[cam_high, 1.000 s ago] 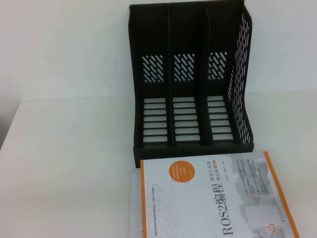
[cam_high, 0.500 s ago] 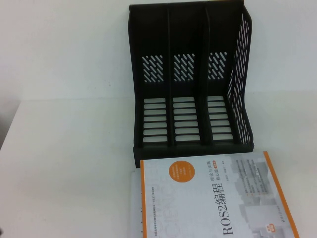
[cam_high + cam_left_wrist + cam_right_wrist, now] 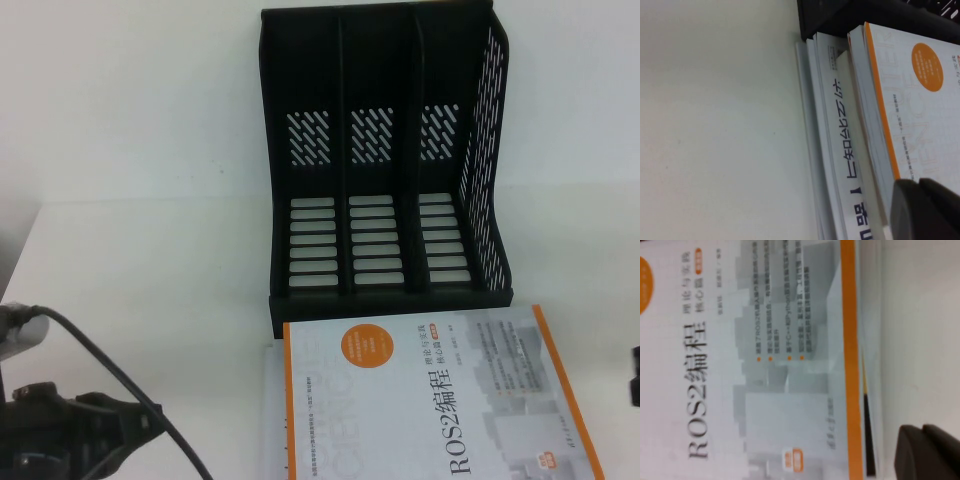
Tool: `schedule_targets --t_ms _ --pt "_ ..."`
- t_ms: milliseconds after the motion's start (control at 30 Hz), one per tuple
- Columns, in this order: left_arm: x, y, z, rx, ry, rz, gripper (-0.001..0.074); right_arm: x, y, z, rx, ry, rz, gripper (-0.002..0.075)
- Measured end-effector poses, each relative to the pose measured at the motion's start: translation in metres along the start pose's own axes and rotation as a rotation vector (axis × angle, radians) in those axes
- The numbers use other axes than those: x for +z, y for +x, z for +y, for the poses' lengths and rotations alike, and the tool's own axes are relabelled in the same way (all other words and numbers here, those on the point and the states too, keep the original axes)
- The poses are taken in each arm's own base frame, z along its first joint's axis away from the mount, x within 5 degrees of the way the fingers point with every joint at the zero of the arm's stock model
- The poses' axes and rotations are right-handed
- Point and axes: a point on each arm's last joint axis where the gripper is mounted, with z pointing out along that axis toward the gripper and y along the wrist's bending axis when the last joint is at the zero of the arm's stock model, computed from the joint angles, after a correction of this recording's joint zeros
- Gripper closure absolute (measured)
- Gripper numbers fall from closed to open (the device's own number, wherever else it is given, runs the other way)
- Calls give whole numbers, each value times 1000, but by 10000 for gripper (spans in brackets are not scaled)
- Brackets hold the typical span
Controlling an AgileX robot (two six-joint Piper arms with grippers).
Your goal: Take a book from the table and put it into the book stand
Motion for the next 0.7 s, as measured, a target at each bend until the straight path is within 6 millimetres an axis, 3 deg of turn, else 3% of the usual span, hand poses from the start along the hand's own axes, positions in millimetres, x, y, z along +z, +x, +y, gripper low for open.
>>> schedule_targets --t_ms 300,500,700 --pt "6 -3 2 1 8 3 739 57 -6 -5 -9 30 126 725" --pt "6 -1 1 4 17 19 739 67 -6 -6 14 9 152 725" --pt "6 -1 1 4 17 19 739 71 -4 8 -35 -47 150 725"
